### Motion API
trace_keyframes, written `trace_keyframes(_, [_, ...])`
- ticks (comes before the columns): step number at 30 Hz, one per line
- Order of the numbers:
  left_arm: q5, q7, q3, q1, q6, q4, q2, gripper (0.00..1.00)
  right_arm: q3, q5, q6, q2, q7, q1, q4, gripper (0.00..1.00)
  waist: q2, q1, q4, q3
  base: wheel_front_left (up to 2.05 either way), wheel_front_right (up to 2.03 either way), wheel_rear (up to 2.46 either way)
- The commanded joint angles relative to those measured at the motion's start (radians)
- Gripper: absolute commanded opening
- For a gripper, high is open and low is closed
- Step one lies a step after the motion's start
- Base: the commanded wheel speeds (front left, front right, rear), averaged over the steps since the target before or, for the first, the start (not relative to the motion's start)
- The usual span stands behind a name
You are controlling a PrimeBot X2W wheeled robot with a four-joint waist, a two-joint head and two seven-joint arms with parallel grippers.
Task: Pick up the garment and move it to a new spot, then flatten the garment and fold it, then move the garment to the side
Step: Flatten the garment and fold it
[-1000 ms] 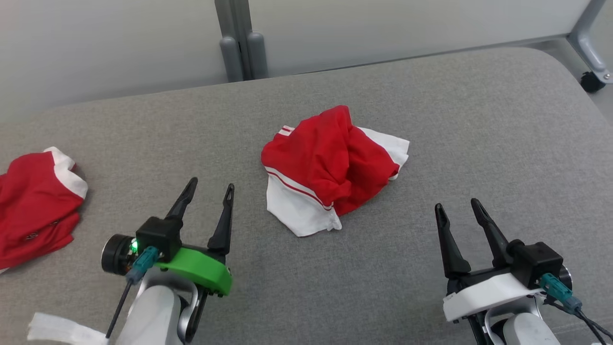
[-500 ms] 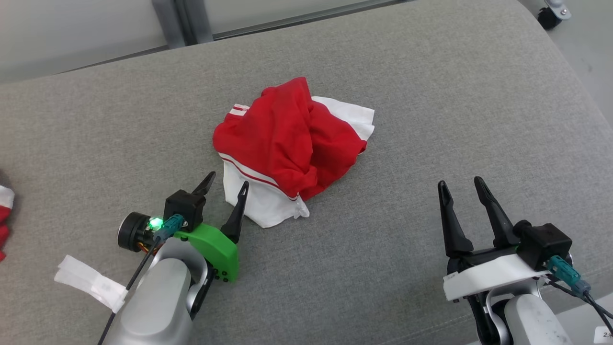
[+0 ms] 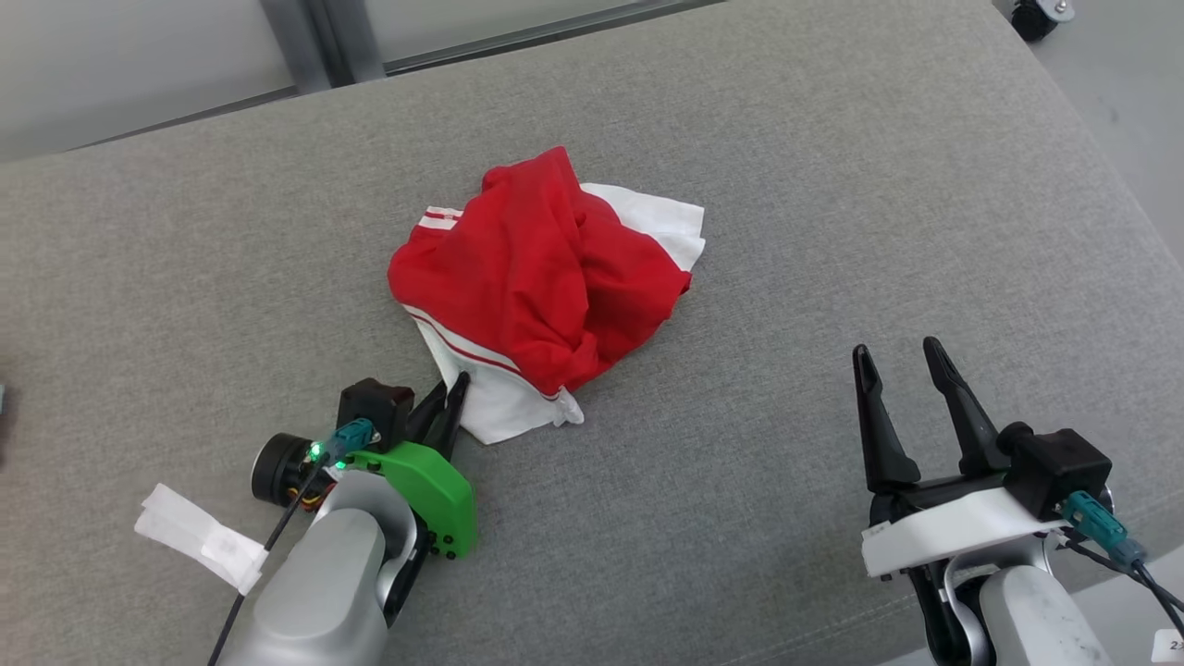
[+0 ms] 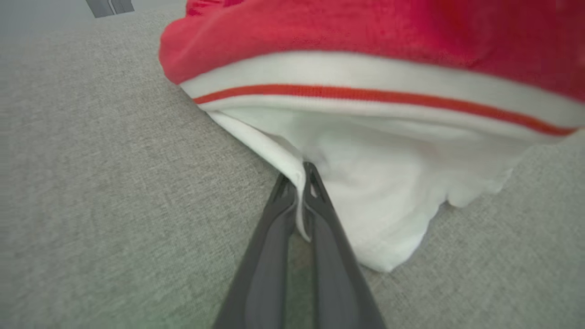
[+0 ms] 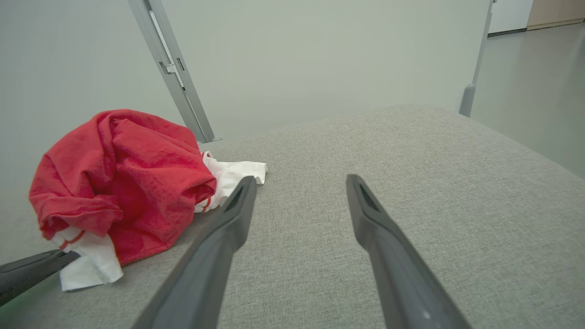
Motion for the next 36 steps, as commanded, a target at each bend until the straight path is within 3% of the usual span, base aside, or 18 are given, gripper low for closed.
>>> trace_keyframes(1, [-0.013,-0.007,0.007,-0.015,0.002,-0.006,0.009,0.00,-0.003,-0.008,0.000,-0.001,-0.003,0.013,0.001,1.00,-0.0001,-0.0001,0.023,-0.018,0.00,0.00,0.00])
trace_keyframes(12, [-0.022,-0.007,0.141,0.084,0.031,-0.251,0.088,0.00,-0.010,-0.027,0.000,-0.001,-0.003,0.044,0.006,1.00,-0.0001,-0.0001,0.151,-0.083,0.00,0.00,0.00])
trace_keyframes(23, [-0.047,-0.003,0.239,0.331,0.105,-0.491,0.172,0.00,-0.013,-0.030,0.000,-0.002,-0.003,0.076,0.012,1.00,-0.0001,-0.0001,0.247,-0.116,0.00,0.00,0.00])
trace_keyframes(29, [-0.083,0.032,0.279,0.483,0.169,-0.618,0.193,0.00,-0.024,-0.036,0.000,-0.002,-0.003,0.077,0.010,1.00,-0.0001,-0.0001,0.285,-0.107,0.00,0.00,0.00])
trace_keyframes(36, [-0.123,0.082,0.283,0.629,0.212,-0.711,0.175,0.00,-0.023,-0.040,0.000,-0.002,-0.003,0.066,0.019,1.00,-0.0001,-0.0001,0.311,-0.106,0.00,0.00,0.00])
